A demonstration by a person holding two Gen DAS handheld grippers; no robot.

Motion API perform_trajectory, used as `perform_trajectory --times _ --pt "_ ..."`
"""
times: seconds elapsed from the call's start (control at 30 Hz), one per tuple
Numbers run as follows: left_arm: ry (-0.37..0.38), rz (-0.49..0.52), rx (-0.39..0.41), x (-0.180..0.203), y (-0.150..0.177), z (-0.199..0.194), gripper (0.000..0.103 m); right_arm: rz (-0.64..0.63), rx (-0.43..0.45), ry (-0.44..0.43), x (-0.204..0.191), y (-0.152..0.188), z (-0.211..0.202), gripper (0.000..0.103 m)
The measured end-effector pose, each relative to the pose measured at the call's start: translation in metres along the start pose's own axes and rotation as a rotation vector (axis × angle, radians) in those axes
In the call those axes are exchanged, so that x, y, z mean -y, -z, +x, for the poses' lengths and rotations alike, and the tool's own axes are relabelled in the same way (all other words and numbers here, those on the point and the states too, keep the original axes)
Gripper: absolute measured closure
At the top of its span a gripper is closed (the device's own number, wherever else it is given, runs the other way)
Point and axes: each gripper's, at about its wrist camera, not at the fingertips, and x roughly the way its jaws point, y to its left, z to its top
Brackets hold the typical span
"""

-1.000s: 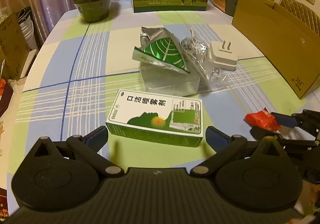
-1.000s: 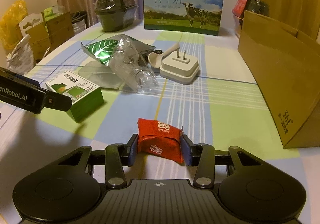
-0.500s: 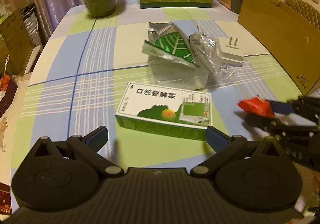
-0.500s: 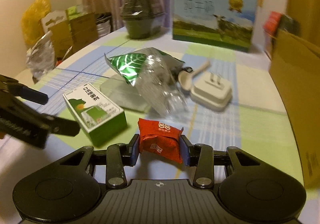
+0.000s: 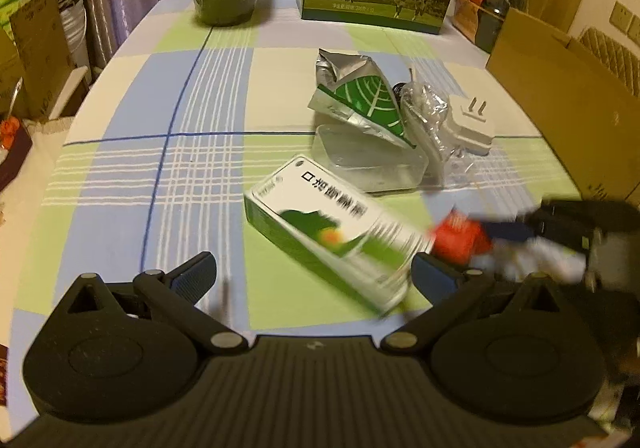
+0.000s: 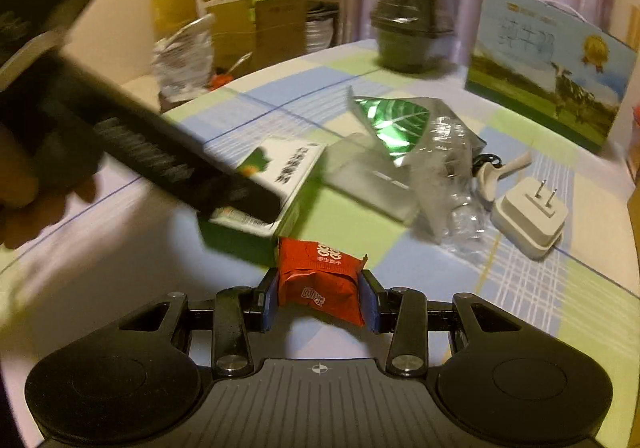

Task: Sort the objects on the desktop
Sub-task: 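Grasp the white-and-green spray box with the left gripper while the right holds the candy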

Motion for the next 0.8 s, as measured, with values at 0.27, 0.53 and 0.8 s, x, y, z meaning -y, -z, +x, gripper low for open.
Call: perform_trajectory --times 0.27,0.53,0.8 --pt "-0.018 0.000 0.011 0.016 0.000 0.009 0.001 0.186 -0.019 0.123 0.025 0.013 -0.018 0.065" --pt "-0.084 -0.030 -0.021 0.022 0.009 0.020 0.045 0.277 -0.016 0.172 0.035 0.031 -0.049 0.065" --pt "-0.107 0.077 -0.042 0.062 0.053 -0.021 0.053 0.354 -0.018 0.248 0.027 0.062 -0.093 0.065"
